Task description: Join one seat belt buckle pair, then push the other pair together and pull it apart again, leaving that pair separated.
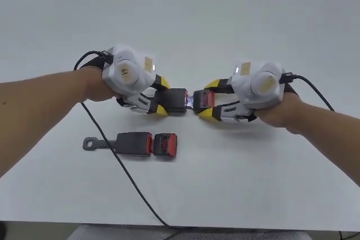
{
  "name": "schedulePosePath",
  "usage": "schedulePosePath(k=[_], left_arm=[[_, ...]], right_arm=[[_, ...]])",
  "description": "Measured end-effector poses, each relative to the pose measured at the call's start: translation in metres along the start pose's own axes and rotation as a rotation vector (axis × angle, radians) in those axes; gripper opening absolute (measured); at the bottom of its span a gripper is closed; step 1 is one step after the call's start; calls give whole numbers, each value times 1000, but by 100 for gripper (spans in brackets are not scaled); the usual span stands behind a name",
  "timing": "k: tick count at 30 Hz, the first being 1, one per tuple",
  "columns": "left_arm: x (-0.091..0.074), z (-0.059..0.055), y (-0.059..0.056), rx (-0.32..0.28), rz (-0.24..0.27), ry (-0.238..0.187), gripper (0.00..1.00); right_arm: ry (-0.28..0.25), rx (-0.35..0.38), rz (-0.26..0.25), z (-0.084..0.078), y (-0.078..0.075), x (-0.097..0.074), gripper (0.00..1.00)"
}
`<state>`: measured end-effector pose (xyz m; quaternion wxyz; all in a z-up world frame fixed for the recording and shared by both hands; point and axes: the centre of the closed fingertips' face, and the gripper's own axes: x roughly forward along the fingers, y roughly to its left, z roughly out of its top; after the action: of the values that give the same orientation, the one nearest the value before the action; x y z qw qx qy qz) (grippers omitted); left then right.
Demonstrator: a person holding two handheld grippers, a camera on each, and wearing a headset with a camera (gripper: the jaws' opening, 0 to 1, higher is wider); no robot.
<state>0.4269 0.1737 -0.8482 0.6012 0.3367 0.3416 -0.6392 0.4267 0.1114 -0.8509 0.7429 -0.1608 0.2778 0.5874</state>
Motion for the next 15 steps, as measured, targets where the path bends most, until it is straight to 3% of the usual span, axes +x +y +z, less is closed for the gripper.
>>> schedulePosePath(k=[15], left_arm=[[0,2,0,-5,4,-24,34]], right_arm=[[-13,-10,3,-15,-4,-24,36]])
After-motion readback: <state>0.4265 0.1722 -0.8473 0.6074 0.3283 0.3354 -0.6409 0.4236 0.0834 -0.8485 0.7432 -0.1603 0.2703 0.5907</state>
